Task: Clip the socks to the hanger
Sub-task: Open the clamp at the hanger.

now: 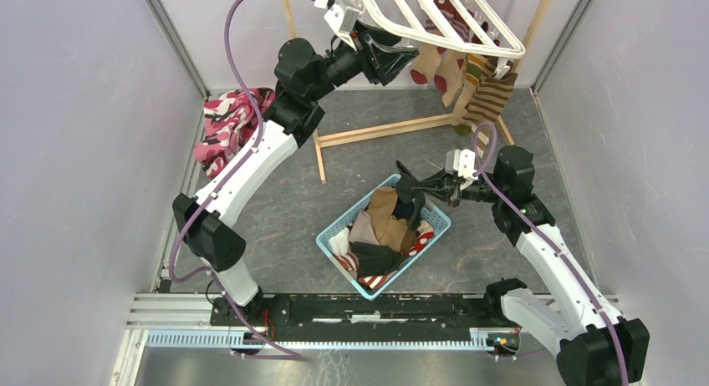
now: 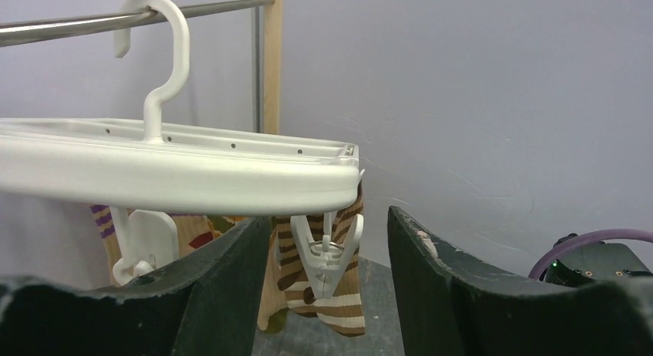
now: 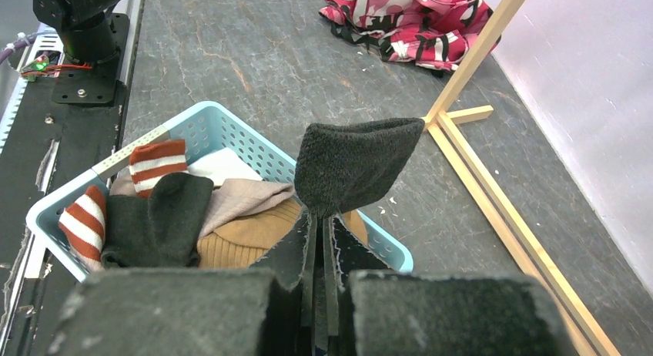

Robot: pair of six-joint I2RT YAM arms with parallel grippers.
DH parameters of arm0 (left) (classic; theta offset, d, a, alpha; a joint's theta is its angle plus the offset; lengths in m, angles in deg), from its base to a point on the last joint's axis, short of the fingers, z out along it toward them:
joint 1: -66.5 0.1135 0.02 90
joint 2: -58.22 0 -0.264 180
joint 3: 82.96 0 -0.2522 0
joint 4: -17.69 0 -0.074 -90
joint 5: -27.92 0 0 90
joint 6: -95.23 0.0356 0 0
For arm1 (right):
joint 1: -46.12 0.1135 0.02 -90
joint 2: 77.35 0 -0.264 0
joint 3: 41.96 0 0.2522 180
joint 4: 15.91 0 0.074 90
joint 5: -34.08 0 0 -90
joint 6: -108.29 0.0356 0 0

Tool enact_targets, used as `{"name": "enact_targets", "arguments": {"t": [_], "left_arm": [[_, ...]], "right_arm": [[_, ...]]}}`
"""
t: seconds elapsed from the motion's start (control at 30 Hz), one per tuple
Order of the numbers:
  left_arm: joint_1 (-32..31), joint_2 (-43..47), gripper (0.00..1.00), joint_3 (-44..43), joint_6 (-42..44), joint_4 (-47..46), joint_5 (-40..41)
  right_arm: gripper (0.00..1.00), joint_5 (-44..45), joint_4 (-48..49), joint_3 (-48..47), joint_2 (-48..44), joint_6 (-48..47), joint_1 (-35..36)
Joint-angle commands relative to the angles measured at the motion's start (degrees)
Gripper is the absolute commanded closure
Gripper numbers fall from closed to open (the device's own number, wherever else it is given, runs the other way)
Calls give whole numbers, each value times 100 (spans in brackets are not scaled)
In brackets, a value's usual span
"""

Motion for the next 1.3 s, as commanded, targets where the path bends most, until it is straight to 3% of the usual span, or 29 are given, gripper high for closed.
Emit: {"name": "enact_targets", "arguments": {"t": [0.0,0.33,0.53,0.63,0.83,1.07,1.27], "left_arm": [[11,-141,38,-247,-92,-270,-129],[11,-196,52,-324,-193,-271,-97],[4,-202,73,-407,-338,-276,-97],[3,-168,79,-397,-446,-305,-40],[-124,-31,96,-223,-563,-324,494],[-364,132,98,45,-581,-236,1267],[-496,204,98,217,-779,-236,1896]], "right_arm": [[100,-120,106,-72,-71,-72,-28],[100,-127,106,-91,-83,-105,-27],[100,-124,-73,-100,-83,-141,-22],[100,-107,-127,-130,-81,-183,-31],[100,254,-569,-570,7,-443,-21],[100,1348,-1629,-2164,679,-769,160],[100,2699,-1588,-2936,1056,-782,543]]}}
